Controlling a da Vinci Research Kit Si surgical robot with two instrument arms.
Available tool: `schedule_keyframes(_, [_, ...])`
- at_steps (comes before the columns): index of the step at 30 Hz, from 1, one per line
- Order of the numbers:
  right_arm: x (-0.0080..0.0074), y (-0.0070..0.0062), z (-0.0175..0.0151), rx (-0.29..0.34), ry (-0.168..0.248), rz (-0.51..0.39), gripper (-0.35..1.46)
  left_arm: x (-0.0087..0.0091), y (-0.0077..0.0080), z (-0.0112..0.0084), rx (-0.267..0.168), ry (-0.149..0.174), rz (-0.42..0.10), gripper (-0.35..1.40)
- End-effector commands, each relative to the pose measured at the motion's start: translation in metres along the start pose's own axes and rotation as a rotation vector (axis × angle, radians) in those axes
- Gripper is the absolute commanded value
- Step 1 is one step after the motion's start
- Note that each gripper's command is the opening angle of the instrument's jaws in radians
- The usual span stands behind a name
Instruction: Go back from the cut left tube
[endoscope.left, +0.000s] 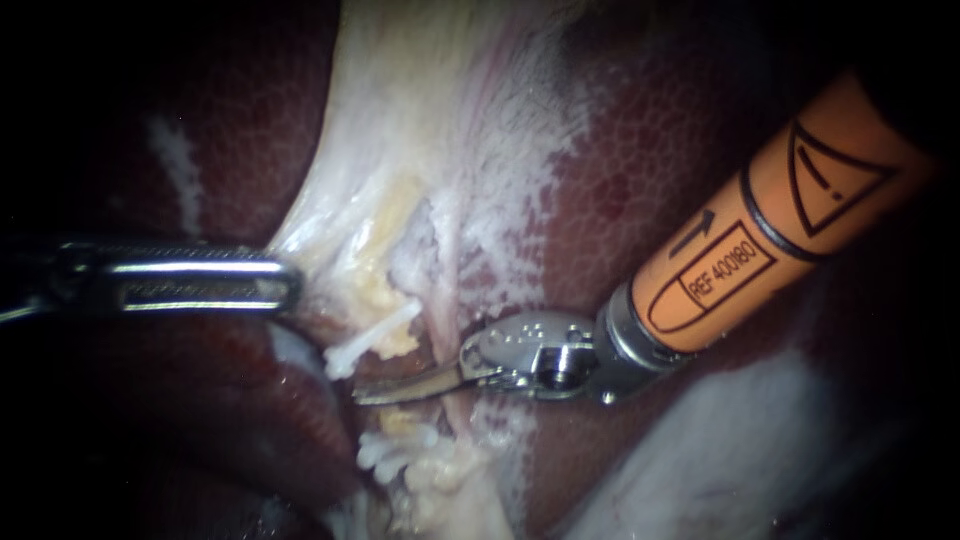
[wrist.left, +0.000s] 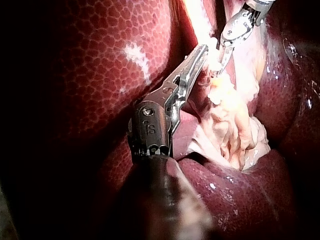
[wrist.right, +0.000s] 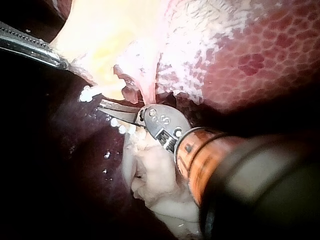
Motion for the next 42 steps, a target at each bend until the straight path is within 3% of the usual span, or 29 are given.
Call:
schedule_keyframes(1, [0.0, 0.0, 0.0, 0.001, 0.0, 0.005, -0.35, 0.0, 0.0, 0.0, -0.001, 0.0, 0.0, -0.35])
schedule_keyframes(12, [0.0001, 0.0001, 0.0001, -0.002, 0.003, 0.004, -0.33, 0.0, 0.0, 0.0, 0.0, 0.0, 0.0, -0.35])
schedule_keyframes(13, [0.0001, 0.0001, 0.0001, -0.002, 0.006, 0.004, -0.2, 0.0, 0.0, 0.0, 0.0, 0.0, 0.0, -0.35])
schedule_keyframes(18, [0.0001, 0.0002, 0.0001, 0.0, 0.012, 0.004, 0.12, 0.0, 0.0, 0.0, 0.0, 0.0, 0.0, -0.35])
schedule_keyframes(22, [0.0001, 0.0002, 0.0, 0.0, 0.012, 0.004, 0.24, 0.0, 0.0, 0.0, 0.0, 0.0, 0.0, -0.35])
schedule_keyframes(42, [0.0004, 0.0001, 0.0, 0.001, 0.016, 0.005, 0.34, 0.0001, 0.0, 0.0, 0.0, 0.0, 0.0, -0.35])
